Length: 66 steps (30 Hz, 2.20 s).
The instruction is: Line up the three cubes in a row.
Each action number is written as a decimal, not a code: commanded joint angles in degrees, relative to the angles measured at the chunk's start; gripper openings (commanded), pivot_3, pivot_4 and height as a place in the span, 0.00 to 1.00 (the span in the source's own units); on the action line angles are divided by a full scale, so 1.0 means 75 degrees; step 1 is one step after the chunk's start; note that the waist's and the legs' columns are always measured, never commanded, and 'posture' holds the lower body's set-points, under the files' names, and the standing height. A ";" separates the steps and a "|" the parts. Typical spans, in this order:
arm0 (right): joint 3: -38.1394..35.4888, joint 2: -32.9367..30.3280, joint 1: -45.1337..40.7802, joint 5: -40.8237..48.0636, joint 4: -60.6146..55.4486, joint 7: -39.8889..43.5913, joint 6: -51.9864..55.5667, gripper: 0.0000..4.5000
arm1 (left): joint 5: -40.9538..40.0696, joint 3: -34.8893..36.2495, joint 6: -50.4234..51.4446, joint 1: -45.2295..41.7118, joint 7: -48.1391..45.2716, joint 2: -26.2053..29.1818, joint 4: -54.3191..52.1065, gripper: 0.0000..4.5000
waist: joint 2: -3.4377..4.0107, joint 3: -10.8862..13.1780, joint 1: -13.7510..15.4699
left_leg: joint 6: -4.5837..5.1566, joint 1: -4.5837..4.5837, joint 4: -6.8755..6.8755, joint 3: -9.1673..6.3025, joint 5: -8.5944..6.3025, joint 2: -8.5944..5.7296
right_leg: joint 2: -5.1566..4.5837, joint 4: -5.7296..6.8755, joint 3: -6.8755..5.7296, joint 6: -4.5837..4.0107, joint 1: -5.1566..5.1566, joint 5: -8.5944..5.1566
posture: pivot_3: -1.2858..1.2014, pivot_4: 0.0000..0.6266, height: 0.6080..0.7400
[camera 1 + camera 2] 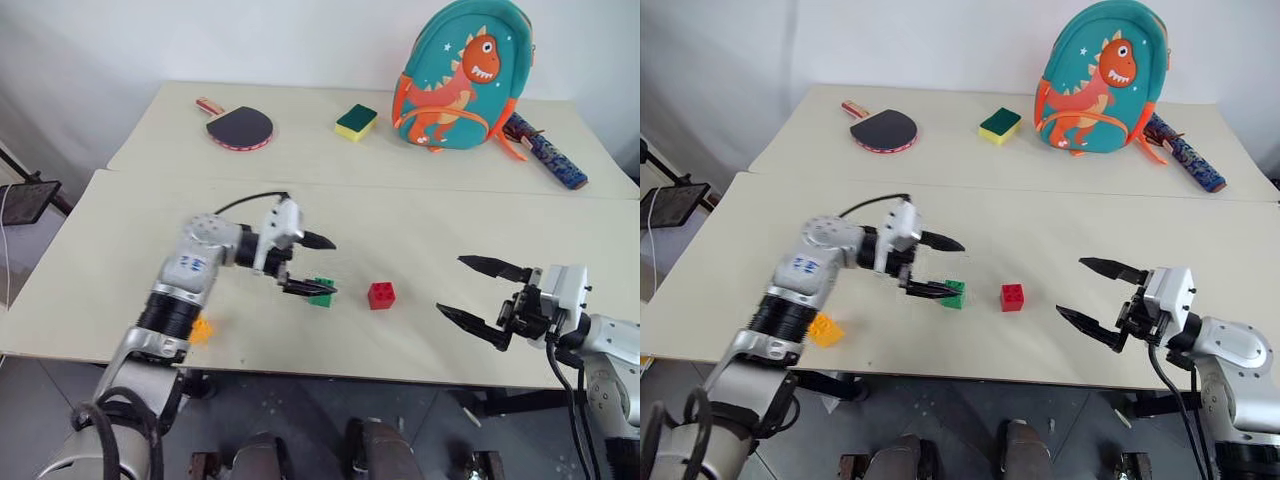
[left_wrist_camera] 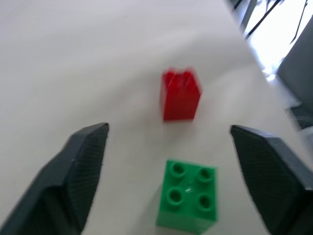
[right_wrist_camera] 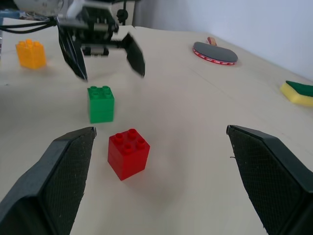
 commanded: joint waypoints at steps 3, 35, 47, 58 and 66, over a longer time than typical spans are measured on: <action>0.0771 0.0226 -0.0704 0.0281 -0.0181 0.0549 0.0253 1.00 | -0.0833 0.2315 0.0056 0.1475 -0.0164 0.1872 -0.0571 0.99 | 0.0008 0.0000 -0.0117 | -0.0001 0.0004 0.0000 -0.0011 0.0001 0.0001 | 0.0000 0.0008 0.0001 -0.0002 -0.0001 -0.0001 | 0.52 0.24 1.00; 0.2091 0.0478 -0.1930 -0.0262 0.0161 0.1768 -0.0241 1.00 | -0.1366 0.4232 -0.0503 0.7790 0.2620 0.0867 -0.3613 0.99 | -0.0021 -0.0025 -0.0109 | 0.0017 0.0004 -0.0010 0.0000 -0.0031 -0.0022 | -0.0077 0.0058 -0.0023 -0.0020 -0.0061 -0.0006 | 0.52 0.24 1.00; 0.1427 0.0179 -0.1172 -0.0241 -0.0098 0.1188 -0.0216 1.00 | -0.1476 0.3320 -0.0645 0.6011 0.1828 0.1517 -0.2670 0.33 | -0.0021 -0.0025 -0.0063 | 0.0023 -0.0004 -0.0009 -0.0002 -0.0032 -0.0030 | -0.0090 0.0050 -0.0032 -0.0020 -0.0060 -0.0006 | 0.52 0.24 1.00; 0.1049 0.0024 -0.1012 -0.0285 0.0112 0.0995 -0.0251 1.00 | 0.0471 0.0281 -0.2520 0.1415 -0.0350 0.1229 0.1338 0.33 | -0.0016 -0.0030 -0.0053 | 0.0015 -0.0011 -0.0009 0.0077 -0.0023 -0.0024 | -0.0058 0.0049 -0.0039 -0.0014 -0.0066 -0.0003 | 0.52 0.24 1.00; 0.0872 -0.0051 -0.0582 -0.0249 -0.0141 0.0763 -0.0124 1.00 | 0.0737 0.0119 -0.3112 0.0724 -0.0939 0.1192 0.2776 0.33 | -0.0019 -0.0028 -0.0098 | 0.0013 -0.0015 -0.0007 0.0087 -0.0025 -0.0018 | -0.0058 0.0043 -0.0037 -0.0013 -0.0070 -0.0003 | 0.52 0.24 1.00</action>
